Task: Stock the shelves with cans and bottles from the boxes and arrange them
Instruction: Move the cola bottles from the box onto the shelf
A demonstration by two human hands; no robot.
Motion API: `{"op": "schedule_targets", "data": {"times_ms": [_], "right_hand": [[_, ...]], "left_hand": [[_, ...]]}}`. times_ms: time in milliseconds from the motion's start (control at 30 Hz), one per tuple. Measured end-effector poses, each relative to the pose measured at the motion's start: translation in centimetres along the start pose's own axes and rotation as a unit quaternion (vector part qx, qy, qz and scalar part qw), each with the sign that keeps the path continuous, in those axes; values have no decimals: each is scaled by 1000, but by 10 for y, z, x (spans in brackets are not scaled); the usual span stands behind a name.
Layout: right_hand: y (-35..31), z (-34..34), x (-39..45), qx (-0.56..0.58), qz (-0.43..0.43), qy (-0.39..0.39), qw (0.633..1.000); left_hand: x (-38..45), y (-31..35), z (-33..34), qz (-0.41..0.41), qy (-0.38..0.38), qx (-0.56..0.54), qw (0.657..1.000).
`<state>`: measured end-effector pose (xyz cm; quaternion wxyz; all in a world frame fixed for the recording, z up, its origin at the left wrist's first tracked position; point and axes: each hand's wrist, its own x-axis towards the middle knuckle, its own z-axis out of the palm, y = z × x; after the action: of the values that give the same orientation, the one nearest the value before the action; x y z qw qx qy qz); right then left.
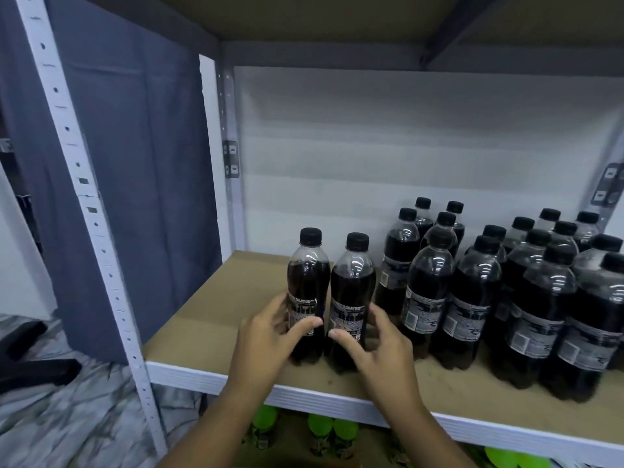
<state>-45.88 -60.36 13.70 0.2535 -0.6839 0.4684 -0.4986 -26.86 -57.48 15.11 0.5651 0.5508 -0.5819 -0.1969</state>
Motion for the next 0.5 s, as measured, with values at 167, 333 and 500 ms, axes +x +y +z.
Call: {"op": "schedule_targets", "data": {"times_ms": [167,333,500], "right_hand": [[16,36,54,-13,16,-5,1000],[33,100,125,12,21,-34,999],[41,156,183,32,-22,-48,998]], "left_hand": [[51,-30,2,-10,22,3,1000],[109,-70,-12,-24,62,8,998],[167,-103,-28,-20,99,30,994]]}}
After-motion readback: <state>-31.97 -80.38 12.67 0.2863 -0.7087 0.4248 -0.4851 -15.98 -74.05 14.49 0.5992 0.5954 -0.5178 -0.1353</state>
